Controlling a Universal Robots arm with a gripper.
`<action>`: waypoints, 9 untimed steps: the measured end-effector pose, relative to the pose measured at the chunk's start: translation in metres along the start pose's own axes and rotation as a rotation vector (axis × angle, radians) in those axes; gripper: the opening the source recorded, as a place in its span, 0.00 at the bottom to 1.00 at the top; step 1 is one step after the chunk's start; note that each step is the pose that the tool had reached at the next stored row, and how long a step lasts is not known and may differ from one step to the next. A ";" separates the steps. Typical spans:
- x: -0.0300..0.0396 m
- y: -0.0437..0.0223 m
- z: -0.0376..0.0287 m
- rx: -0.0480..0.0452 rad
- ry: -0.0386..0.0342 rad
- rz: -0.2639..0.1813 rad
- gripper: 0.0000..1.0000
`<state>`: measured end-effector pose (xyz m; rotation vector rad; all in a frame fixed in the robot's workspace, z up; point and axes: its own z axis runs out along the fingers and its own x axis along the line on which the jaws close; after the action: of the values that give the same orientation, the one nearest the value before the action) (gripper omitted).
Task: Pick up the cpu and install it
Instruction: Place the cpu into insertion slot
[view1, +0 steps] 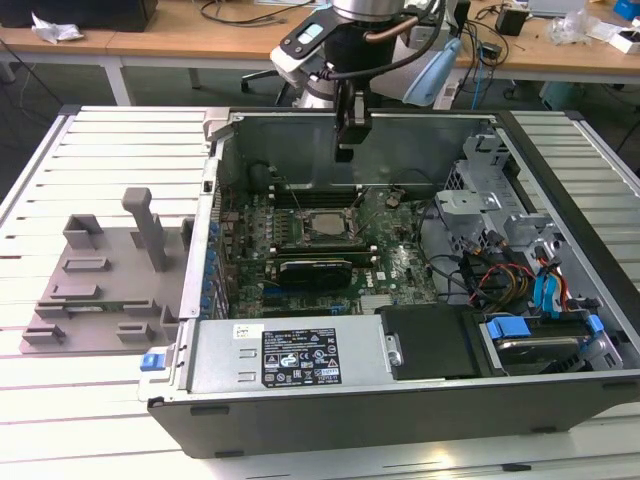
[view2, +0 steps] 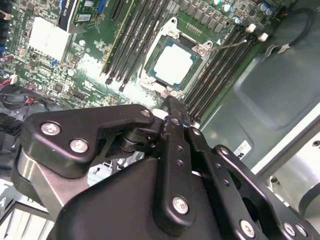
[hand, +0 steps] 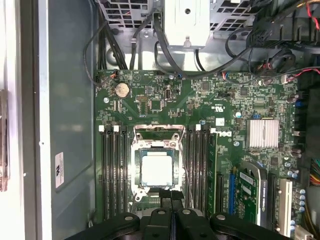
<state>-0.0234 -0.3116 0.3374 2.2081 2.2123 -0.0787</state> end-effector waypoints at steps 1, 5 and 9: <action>-0.0001 -0.0001 -0.0015 0.0001 0.0000 0.000 0.11; -0.0005 -0.0003 -0.0103 -0.0001 0.0005 0.000 0.11; -0.0005 -0.0003 -0.0105 0.0000 0.0010 0.000 0.11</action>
<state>-0.0234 -0.3116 0.3479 2.2086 2.2128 -0.0776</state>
